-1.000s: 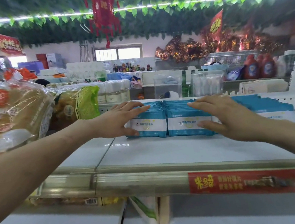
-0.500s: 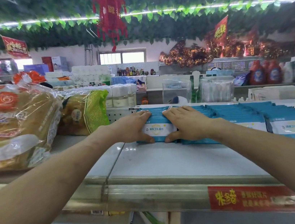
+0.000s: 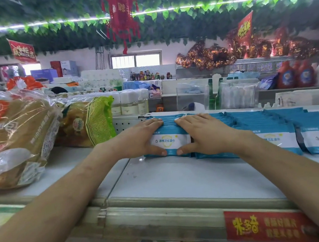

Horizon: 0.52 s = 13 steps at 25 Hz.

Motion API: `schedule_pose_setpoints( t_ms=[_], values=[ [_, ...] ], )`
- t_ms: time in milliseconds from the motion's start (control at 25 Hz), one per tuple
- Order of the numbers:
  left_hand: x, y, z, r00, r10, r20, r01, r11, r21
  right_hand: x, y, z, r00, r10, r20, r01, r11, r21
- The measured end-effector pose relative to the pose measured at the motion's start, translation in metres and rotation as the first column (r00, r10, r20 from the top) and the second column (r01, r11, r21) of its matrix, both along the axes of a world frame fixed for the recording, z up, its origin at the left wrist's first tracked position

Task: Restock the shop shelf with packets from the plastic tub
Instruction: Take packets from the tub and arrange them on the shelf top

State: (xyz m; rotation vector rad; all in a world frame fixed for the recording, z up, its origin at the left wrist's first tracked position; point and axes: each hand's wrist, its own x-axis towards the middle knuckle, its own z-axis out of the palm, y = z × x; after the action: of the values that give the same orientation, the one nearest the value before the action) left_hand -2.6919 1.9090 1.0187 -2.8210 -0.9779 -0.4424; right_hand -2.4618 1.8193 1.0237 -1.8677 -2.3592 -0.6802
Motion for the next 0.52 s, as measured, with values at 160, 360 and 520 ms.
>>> schedule_pose_setpoints(
  t_ms=[160,360,520],
  values=[
    [0.005,-0.002,0.0,1.0,0.016,-0.026,-0.016,1.0,0.002,-0.005,0.003,-0.001,1.0,0.005,0.015,-0.005,1.0,0.002],
    [0.009,-0.001,-0.002,0.999,0.03,-0.029,-0.03,0.999,0.026,-0.011,0.006,-0.001,1.0,-0.007,0.021,0.006,0.999,0.038],
    [0.002,0.002,-0.006,0.996,0.015,0.083,-0.011,0.999,-0.043,-0.009,0.0,-0.003,1.0,0.002,0.017,-0.003,0.997,0.073]
  ],
)
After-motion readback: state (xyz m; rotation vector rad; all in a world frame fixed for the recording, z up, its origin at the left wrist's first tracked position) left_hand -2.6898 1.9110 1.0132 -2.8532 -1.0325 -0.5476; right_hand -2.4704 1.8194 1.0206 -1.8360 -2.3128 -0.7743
